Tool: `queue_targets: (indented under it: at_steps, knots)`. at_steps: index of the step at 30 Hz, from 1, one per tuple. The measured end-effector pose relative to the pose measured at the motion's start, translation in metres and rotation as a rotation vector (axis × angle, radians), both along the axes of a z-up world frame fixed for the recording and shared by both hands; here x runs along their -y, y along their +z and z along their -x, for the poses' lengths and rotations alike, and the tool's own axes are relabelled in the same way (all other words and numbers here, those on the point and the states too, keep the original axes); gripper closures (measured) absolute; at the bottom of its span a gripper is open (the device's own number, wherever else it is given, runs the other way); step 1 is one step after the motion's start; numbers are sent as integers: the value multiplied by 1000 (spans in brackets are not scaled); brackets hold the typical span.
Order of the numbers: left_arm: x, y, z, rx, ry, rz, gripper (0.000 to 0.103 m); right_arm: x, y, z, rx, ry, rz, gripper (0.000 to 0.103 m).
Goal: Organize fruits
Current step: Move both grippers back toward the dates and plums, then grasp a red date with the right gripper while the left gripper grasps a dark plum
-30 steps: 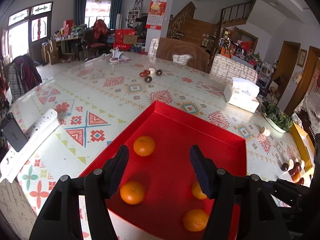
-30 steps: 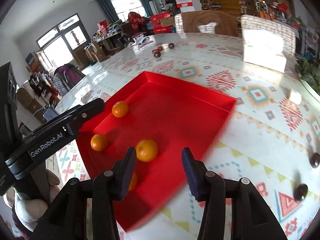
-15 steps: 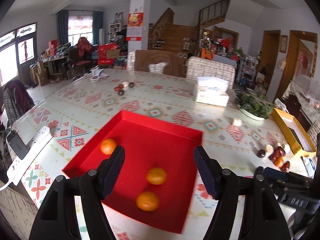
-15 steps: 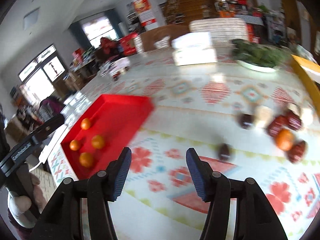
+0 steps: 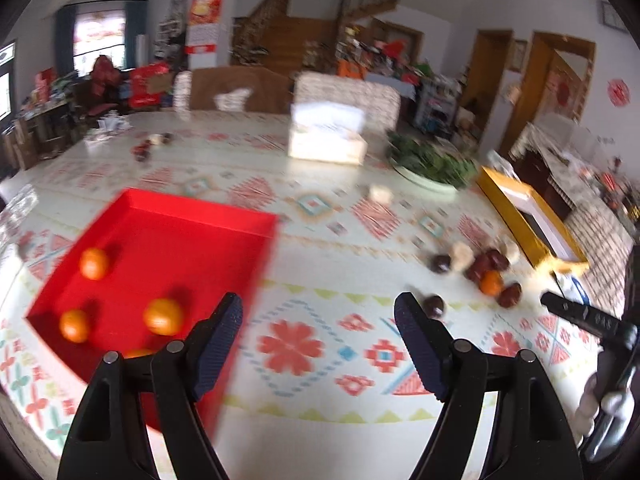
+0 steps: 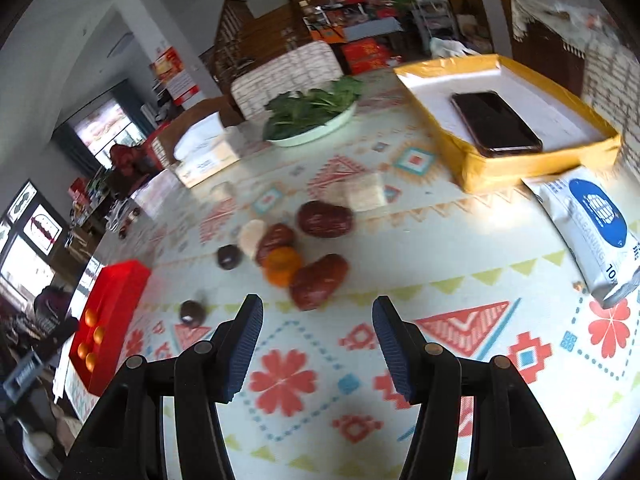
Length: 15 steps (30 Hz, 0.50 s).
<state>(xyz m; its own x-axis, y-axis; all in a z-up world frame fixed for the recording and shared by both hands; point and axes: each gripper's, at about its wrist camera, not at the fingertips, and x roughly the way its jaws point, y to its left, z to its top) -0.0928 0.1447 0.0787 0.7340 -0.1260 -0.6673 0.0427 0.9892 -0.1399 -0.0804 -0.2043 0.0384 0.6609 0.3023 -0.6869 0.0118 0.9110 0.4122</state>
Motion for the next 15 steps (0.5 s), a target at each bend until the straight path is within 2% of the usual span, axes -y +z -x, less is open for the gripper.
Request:
queue_targets:
  at_steps: [13, 15]
  knots:
    - [75, -49, -40, -121, -183, -7, 26, -25, -26, -44, -65, 70, 34, 41]
    - [86, -55, -49, -125, -213, -21, 31, -27, -27, -48, -64, 75, 48, 41]
